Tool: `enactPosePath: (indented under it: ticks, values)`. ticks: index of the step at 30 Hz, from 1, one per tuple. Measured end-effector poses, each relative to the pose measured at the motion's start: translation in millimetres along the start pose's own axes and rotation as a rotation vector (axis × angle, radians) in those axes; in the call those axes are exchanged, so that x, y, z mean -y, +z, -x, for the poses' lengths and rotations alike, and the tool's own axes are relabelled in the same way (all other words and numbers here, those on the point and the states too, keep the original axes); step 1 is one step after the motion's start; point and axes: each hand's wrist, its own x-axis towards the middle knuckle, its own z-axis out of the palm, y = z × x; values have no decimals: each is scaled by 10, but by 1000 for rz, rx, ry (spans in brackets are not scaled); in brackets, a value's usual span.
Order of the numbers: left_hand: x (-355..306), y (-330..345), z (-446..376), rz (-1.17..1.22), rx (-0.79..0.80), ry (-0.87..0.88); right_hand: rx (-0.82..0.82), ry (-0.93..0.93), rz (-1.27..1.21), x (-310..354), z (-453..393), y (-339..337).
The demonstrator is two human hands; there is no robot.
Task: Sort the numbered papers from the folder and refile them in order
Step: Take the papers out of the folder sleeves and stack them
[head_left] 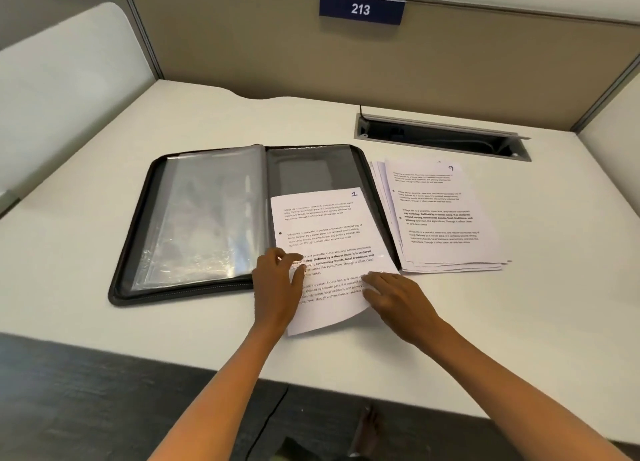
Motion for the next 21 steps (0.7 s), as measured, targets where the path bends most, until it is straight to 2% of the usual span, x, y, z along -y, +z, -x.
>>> enactPosePath:
  ticks: [2, 4, 6, 7, 9, 12, 16, 21]
  values:
    - [-7, -23, 118, -18, -28, -68, 30, 32, -83, 58, 146, -57]
    - [-26, -44, 217, 19, -25, -179, 133, 35, -183, 82, 279, -94]
    - [-34, -61, 305, 58, -17, -265, 193, 234, -384, 151, 346, -153]
    - [-37, -77, 338, 68, -11, -289, 162, 404, -497, 179, 340, -185]
    - [-43, -111, 381, 88, 27, -345, -10, 743, -607, 187, 267, -196]
    - [-28, -157, 425, 102, 89, -397, -83, 1068, -623, 180, 142, -153]
    - [29, -222, 458, 186, 114, -454, -128, 1286, -777, 264, 69, -119]
    - [58, -345, 573, 277, 175, -472, -153, 1431, -801, 329, 180, -201]
